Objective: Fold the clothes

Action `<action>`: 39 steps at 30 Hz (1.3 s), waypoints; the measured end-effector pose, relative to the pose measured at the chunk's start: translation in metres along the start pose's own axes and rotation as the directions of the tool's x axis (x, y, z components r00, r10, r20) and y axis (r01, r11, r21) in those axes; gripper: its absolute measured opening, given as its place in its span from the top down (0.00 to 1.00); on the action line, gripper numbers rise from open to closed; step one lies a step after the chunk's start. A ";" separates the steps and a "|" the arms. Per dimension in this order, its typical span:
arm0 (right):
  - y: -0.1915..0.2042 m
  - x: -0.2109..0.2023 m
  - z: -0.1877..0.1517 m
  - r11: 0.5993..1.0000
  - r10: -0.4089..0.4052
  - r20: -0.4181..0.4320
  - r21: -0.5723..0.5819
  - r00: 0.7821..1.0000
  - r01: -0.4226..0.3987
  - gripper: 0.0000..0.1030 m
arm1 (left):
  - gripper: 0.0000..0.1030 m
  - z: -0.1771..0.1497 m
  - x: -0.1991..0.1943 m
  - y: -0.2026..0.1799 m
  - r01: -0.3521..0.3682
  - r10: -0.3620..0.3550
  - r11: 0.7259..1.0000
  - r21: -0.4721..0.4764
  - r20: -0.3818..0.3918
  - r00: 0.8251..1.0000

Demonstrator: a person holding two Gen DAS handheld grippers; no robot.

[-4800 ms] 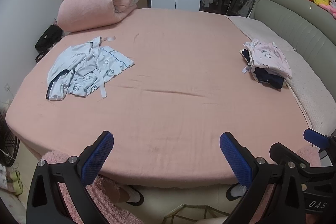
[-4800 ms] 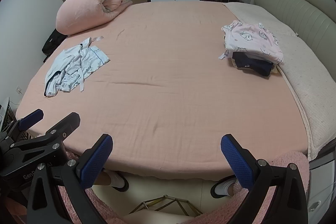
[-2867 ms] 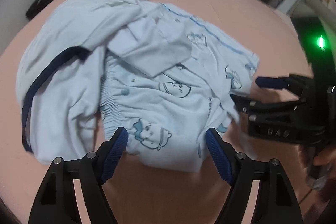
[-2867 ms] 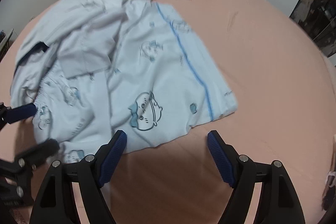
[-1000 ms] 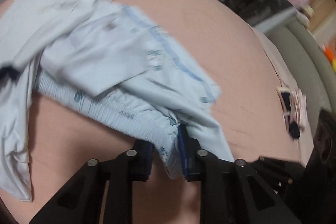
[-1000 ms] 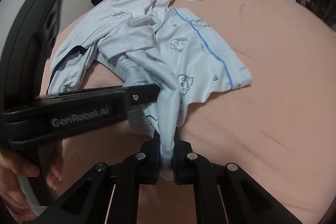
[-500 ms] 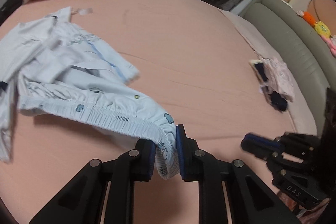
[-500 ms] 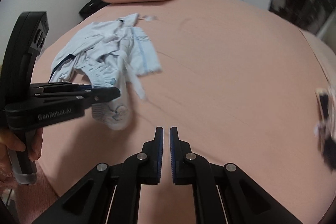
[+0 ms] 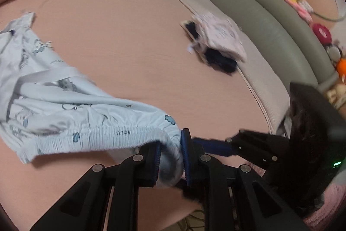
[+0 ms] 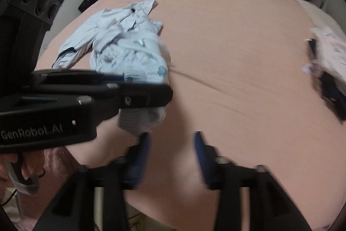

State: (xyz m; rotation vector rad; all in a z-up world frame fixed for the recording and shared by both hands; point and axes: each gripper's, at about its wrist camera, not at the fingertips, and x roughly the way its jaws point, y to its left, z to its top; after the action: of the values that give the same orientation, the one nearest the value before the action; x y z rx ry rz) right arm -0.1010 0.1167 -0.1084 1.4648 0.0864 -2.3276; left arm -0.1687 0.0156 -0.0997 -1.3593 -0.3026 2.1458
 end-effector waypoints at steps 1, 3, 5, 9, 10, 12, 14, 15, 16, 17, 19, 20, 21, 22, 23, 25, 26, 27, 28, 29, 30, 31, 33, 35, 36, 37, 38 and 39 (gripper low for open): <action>0.000 -0.001 0.001 1.000 0.014 0.014 0.012 1.000 -0.014 0.47 | 0.81 -0.001 0.005 -0.005 0.004 -0.004 1.000 0.003 -0.012 1.000; 0.000 0.010 0.004 0.999 0.017 0.029 0.036 0.999 -0.018 0.47 | 0.73 -0.002 0.011 -0.006 0.021 -0.021 1.000 -0.019 -0.029 0.999; 0.002 0.032 0.009 0.999 0.002 0.038 0.044 0.999 -0.003 0.47 | 0.71 -0.004 0.002 0.010 0.013 -0.015 0.998 -0.060 -0.034 0.999; -0.001 0.072 0.026 0.993 -0.039 0.021 0.114 0.999 0.037 0.87 | 0.70 -0.012 -0.034 0.046 -0.132 0.133 0.989 -0.066 0.013 0.991; -0.001 0.078 0.034 0.990 -0.055 0.020 0.132 0.998 0.052 0.95 | 0.70 -0.012 -0.043 0.061 -0.159 0.162 0.983 -0.091 0.026 0.986; 0.004 0.084 0.050 0.987 -0.091 0.043 0.139 0.995 0.084 0.95 | 0.69 -0.011 -0.058 0.093 -0.206 0.214 0.967 -0.151 0.040 0.976; 0.006 0.083 0.063 0.984 -0.091 0.074 0.159 0.993 0.079 0.96 | 0.69 -0.008 -0.064 0.120 -0.214 0.226 0.955 -0.203 0.036 0.974; 0.008 0.078 0.068 0.982 -0.088 0.100 0.173 0.991 0.070 0.96 | 0.69 -0.006 -0.062 0.129 -0.187 0.197 0.957 -0.220 0.022 0.980; 0.009 0.071 0.074 0.981 -0.094 0.130 0.181 0.987 0.070 0.96 | 0.62 -0.006 -0.060 0.131 -0.169 0.176 0.960 -0.224 0.013 0.984; 0.011 0.064 0.079 0.980 -0.100 0.160 0.189 0.982 0.069 0.96 | 0.46 -0.005 -0.058 0.134 -0.151 0.156 0.962 -0.228 0.003 0.988; 0.009 0.045 0.083 0.980 -0.101 0.214 0.188 0.971 0.061 0.96 | 0.27 -0.007 -0.052 0.126 -0.136 0.141 0.967 -0.215 0.008 0.990; 0.010 0.037 0.086 0.981 -0.107 0.231 0.182 0.967 0.065 0.96 | 0.27 -0.010 -0.049 0.121 -0.128 0.132 0.970 -0.205 0.008 0.991; 0.008 0.030 0.084 0.982 -0.112 0.238 0.173 0.965 0.071 0.96 | 0.27 -0.012 -0.046 0.116 -0.137 0.141 0.972 -0.190 0.010 0.990; 0.010 0.028 0.086 0.984 -0.114 0.240 0.162 0.964 0.076 0.96 | 0.27 -0.013 -0.039 0.106 -0.195 0.199 0.969 -0.153 0.014 0.980; 0.011 0.029 0.087 0.985 -0.115 0.235 0.150 0.965 0.081 0.96 | 0.27 -0.015 -0.034 0.101 -0.273 0.276 0.957 -0.095 0.027 0.961; 0.012 0.037 0.087 0.989 -0.111 0.196 0.122 0.974 0.088 0.96 | 0.27 -0.019 -0.020 0.097 -0.417 0.417 0.909 0.003 0.030 0.909; 0.013 0.041 0.087 0.990 -0.109 0.176 0.107 0.978 0.091 0.96 | 0.27 -0.021 -0.014 0.102 -0.451 0.451 0.893 0.007 0.014 0.893; 0.014 0.045 0.087 0.991 -0.108 0.156 0.093 0.982 0.094 0.96 | 0.27 -0.021 -0.013 0.110 -0.465 0.465 0.885 -0.009 0.014 0.885; 0.013 0.051 0.086 0.992 -0.104 0.133 0.085 0.986 0.094 0.95 | 0.27 -0.021 -0.012 0.118 -0.479 0.479 0.878 -0.025 0.014 0.878; 0.010 0.061 0.085 0.992 -0.098 0.104 0.090 0.990 0.088 0.95 | 0.27 -0.019 -0.016 0.127 -0.493 0.495 0.869 -0.050 0.033 0.869; 0.007 0.070 0.083 0.992 -0.090 0.074 0.094 0.993 0.083 0.93 | 0.27 -0.015 -0.020 0.135 -0.507 0.511 0.859 -0.075 0.051 0.858; 0.006 0.082 0.083 0.992 -0.085 0.042 0.095 0.996 0.080 0.84 | 0.27 -0.010 -0.022 0.143 -0.511 0.517 0.855 -0.090 0.064 0.854; 0.007 0.113 0.087 0.993 -0.081 -0.033 0.086 0.996 0.083 0.76 | 0.27 -0.001 -0.011 0.158 -0.496 0.497 0.867 -0.046 0.031 0.867; 0.012 0.135 0.097 0.993 -0.092 -0.048 0.066 0.995 0.095 0.77 | 0.49 0.003 -0.005 0.165 -0.473 0.473 0.881 -0.008 0.020 0.881; 0.015 0.142 0.104 0.993 -0.097 -0.037 0.061 0.995 0.099 0.80 | 0.56 0.006 -0.006 0.167 -0.455 0.454 0.891 0.002 0.027 0.890; 0.018 0.144 0.113 0.993 -0.097 -0.022 0.069 0.995 0.098 0.89 | 0.76 0.010 -0.015 0.169 -0.478 0.478 0.878 -0.013 0.056 0.877; 0.022 0.144 0.124 0.992 -0.103 -0.009 0.070 0.995 0.104 0.91 | 0.82 0.014 -0.024 0.172 -0.501 0.502 0.865 -0.029 0.085 0.861; 0.028 0.144 0.137 0.992 -0.115 0.015 0.060 0.993 0.114 0.92 | 0.85 0.020 -0.036 0.175 -0.559 0.560 0.828 -0.046 0.121 0.820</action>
State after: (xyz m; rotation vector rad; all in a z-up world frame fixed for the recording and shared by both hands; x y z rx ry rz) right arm -0.2629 0.0142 -0.1682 1.5026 0.0998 -2.4544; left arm -0.2356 -0.1445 -0.1469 -1.4437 0.0590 2.7236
